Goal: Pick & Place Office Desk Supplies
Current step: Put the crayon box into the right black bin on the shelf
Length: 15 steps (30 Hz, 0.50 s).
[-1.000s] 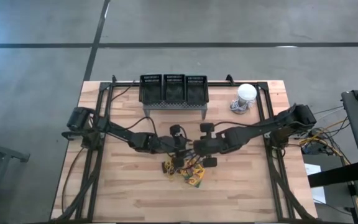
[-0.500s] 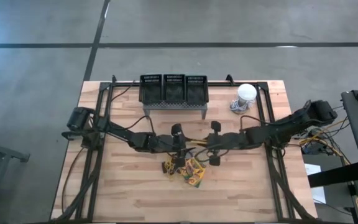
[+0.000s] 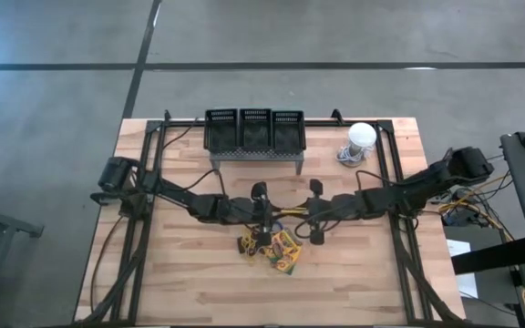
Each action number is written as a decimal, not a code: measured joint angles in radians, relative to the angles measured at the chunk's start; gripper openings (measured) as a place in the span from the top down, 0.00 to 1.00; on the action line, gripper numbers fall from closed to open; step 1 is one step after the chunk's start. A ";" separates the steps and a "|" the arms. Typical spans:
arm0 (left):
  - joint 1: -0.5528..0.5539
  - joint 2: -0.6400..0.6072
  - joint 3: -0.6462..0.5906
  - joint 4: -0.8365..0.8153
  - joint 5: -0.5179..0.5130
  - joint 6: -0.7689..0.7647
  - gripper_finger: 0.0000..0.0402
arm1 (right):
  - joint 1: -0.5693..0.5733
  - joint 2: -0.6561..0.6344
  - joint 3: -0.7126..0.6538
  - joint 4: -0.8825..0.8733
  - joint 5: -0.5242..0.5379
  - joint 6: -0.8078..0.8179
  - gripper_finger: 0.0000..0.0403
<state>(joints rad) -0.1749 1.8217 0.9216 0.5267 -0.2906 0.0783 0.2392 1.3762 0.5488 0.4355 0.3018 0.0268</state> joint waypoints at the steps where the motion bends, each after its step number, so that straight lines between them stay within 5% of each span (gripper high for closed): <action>1: 0.000 0.000 0.000 0.000 0.003 0.000 0.93 | 0.000 0.000 0.000 -0.002 -0.009 -0.007 0.90; 6: -0.001 0.000 0.000 -0.003 0.013 0.004 0.93 | -0.001 -0.007 0.000 -0.005 -0.060 0.013 0.85; 15: -0.001 0.000 0.001 -0.022 0.004 -0.004 0.92 | -0.001 -0.002 -0.001 -0.009 -0.093 -0.012 0.57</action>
<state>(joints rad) -0.1758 1.8217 0.9225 0.5046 -0.2861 0.0744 0.2382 1.3737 0.5475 0.4263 0.2087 0.0147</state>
